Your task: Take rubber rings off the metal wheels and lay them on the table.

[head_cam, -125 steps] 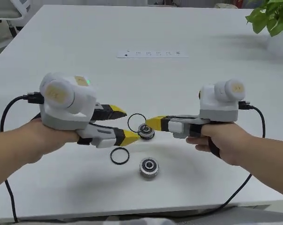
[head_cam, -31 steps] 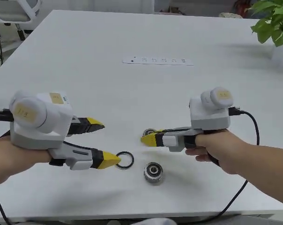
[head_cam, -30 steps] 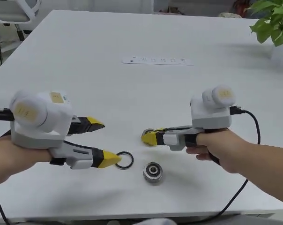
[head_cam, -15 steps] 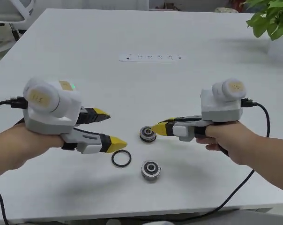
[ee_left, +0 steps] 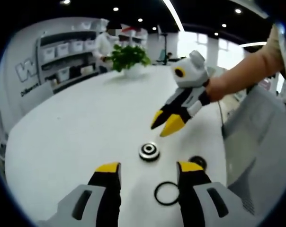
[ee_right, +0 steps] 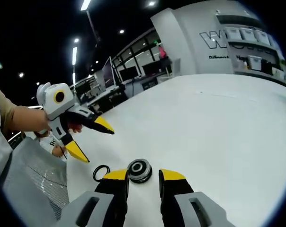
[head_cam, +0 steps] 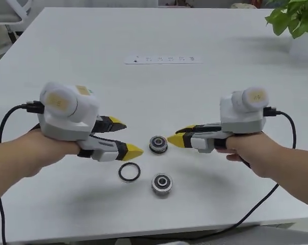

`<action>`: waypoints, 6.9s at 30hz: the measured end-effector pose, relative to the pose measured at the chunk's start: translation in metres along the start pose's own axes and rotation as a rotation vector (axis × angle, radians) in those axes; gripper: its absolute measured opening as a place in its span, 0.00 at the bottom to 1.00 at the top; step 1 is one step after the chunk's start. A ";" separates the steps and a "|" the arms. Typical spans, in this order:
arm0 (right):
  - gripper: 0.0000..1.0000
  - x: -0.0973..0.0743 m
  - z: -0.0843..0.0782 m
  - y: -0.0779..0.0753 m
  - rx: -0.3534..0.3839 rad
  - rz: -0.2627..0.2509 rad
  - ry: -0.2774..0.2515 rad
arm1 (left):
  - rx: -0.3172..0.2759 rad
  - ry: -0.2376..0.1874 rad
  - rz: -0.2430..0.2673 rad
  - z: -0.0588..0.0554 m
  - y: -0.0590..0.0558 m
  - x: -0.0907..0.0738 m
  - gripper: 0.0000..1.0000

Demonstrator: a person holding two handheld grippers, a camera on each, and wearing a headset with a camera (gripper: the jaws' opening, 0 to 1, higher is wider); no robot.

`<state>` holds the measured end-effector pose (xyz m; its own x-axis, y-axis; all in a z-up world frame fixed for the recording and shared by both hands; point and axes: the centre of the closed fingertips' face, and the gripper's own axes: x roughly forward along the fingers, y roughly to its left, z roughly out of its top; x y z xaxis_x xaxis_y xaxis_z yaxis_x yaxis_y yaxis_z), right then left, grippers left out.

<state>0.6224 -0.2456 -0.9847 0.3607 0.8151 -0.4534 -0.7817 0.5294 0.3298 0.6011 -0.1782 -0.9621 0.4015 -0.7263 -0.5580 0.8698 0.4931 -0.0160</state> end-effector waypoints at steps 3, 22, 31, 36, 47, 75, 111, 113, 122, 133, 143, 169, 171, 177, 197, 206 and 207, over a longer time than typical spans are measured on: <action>0.23 0.001 -0.003 0.001 -0.024 0.005 0.004 | 0.001 0.011 -0.010 -0.001 -0.002 0.006 0.46; 0.18 0.015 -0.020 0.001 -0.118 0.047 0.071 | 0.002 0.042 -0.037 -0.003 0.000 0.033 0.38; 0.16 0.020 -0.026 -0.002 -0.147 0.058 0.094 | -0.005 0.047 -0.047 -0.002 -0.002 0.045 0.34; 0.15 0.022 -0.027 -0.001 -0.150 0.060 0.094 | 0.001 0.054 -0.053 -0.003 -0.003 0.052 0.30; 0.11 0.023 -0.028 -0.002 -0.161 0.064 0.098 | 0.017 0.059 -0.058 -0.004 -0.003 0.062 0.22; 0.00 0.022 -0.026 -0.011 0.093 0.029 0.026 | 0.053 0.076 -0.006 -0.003 0.000 0.067 0.12; 0.00 0.023 0.005 0.018 0.224 0.138 -0.110 | 0.058 0.106 0.025 -0.003 0.003 0.069 0.12; 0.00 0.022 0.000 0.014 0.199 0.100 -0.082 | 0.056 0.103 0.026 -0.003 0.003 0.068 0.12; 0.00 0.019 -0.005 0.007 0.210 0.085 -0.081 | 0.042 0.097 0.034 -0.002 0.003 0.068 0.12; 0.00 0.017 -0.006 0.003 0.220 0.070 -0.073 | 0.051 0.097 0.016 0.000 -0.001 0.068 0.14; 0.00 0.013 0.001 0.005 0.234 0.075 -0.094 | 0.044 0.062 -0.005 0.010 -0.003 0.059 0.21; 0.00 0.007 0.024 0.029 0.259 0.133 -0.134 | 0.039 -0.024 -0.009 0.014 -0.011 -0.005 0.45; 0.00 0.008 0.024 0.031 0.260 0.142 -0.130 | 0.040 -0.027 -0.005 0.012 -0.012 -0.012 0.47; 0.00 0.009 0.024 0.044 0.263 0.169 -0.122 | 0.008 -0.057 0.021 0.008 -0.011 -0.031 0.50; 0.00 0.022 0.007 0.077 0.267 0.256 -0.015 | -0.003 -0.050 0.048 -0.019 -0.024 -0.063 0.62; 0.00 0.033 -0.007 0.086 0.253 0.278 0.047 | -0.017 -0.040 0.061 -0.028 -0.024 -0.070 0.64; 0.00 0.034 -0.009 0.086 0.252 0.280 0.055 | -0.017 -0.038 0.063 -0.029 -0.024 -0.071 0.65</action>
<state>0.5630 -0.1742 -0.9788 0.1177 0.9261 -0.3584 -0.6938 0.3348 0.6376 0.5433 -0.1245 -0.9458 0.4663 -0.7112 -0.5261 0.8375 0.5464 0.0038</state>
